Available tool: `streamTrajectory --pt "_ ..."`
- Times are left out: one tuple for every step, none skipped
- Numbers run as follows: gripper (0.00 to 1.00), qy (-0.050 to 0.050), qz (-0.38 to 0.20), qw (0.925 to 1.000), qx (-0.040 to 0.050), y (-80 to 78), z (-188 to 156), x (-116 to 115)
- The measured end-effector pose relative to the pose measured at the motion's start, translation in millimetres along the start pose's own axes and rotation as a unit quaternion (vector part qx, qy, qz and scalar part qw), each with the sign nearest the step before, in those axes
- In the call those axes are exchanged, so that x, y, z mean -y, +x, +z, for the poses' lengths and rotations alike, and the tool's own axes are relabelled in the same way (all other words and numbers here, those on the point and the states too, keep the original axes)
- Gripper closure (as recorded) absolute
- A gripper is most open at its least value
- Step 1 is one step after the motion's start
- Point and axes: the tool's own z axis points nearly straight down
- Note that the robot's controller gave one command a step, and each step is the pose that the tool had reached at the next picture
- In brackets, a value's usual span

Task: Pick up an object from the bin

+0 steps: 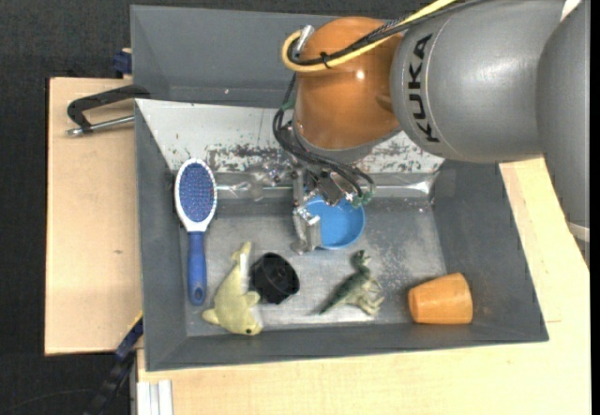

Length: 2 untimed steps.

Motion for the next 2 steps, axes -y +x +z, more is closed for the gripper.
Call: streamTrajectory --pt "0.00 -0.002 0.019 0.9998 -0.0065 71.8 89.4 -15.7" --pt "1.00 0.000 0.019 0.9998 -0.0004 67.3 84.7 -14.5"
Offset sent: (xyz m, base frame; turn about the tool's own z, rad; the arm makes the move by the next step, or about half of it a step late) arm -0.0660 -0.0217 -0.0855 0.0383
